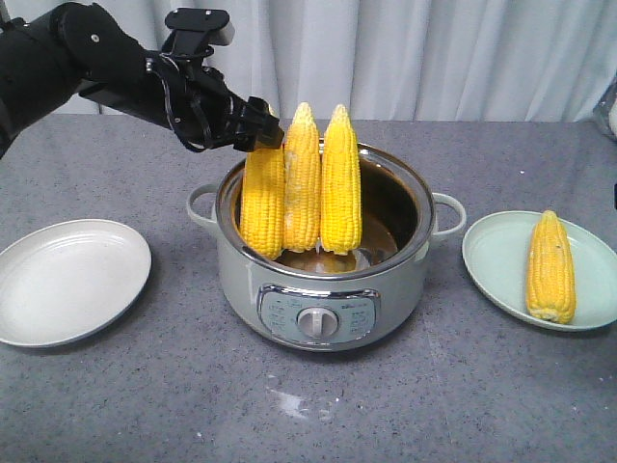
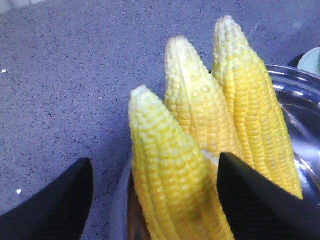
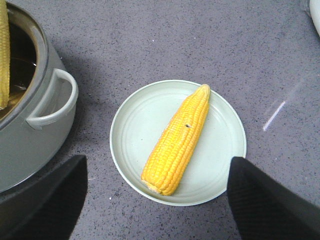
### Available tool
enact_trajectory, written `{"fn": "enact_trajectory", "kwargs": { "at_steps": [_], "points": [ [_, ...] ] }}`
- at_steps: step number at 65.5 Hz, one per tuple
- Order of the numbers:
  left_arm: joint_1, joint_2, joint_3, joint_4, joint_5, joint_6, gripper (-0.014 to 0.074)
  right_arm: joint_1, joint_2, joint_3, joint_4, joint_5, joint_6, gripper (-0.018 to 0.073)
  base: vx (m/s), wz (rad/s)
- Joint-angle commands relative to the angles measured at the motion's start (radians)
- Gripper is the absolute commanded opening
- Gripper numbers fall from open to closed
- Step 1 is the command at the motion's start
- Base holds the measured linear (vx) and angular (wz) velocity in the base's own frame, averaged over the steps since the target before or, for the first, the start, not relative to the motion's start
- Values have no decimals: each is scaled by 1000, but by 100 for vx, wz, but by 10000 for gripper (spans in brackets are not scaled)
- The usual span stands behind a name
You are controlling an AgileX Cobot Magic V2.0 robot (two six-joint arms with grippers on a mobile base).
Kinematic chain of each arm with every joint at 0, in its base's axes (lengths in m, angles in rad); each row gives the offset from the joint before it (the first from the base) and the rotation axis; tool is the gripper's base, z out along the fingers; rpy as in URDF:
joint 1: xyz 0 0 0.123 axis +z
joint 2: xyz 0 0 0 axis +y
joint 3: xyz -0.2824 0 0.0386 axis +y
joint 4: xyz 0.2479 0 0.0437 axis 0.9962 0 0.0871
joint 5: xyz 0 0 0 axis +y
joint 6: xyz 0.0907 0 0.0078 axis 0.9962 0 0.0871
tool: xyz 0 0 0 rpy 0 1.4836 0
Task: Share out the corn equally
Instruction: 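Reach the left gripper to the corn cob nearest it and grasp, then lift the cob out of the pot and carry it toward the cream plate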
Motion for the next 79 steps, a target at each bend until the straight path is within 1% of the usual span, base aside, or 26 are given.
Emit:
{"fn": "enact_trajectory", "kwargs": {
  "at_steps": [1, 17, 25, 33, 42, 50, 57, 79],
  "points": [
    [-8, -34, -34, -56, -40, -6, 492, -1, -13, -26, 15, -63, -9, 562, 0, 0],
    [-8, -11, -34, -62, -28, -3, 491, -1, -13, -26, 15, -61, -9, 562, 0, 0],
    [-8, -11, -34, -62, -29, -3, 461, -1, -13, -26, 15, -61, -9, 562, 0, 0],
    [-8, -11, -34, -61, -29, -1, 387, -1, -13, -26, 15, -62, -9, 562, 0, 0],
    [-8, -14, -34, -61, -30, 31, 278, -1, -13, -26, 15, -62, -9, 562, 0, 0],
    [-8, -24, -34, -60, -34, 58, 215, -1, -13, -26, 15, -61, -9, 562, 0, 0],
    [-8, -33, -34, -59, -37, 82, 209, -1, -13, -26, 15, -61, -9, 562, 0, 0],
    [-8, -72, -34, -61, -49, 82, 209, -1, -13, -26, 15, -59, -9, 562, 0, 0]
  ]
}}
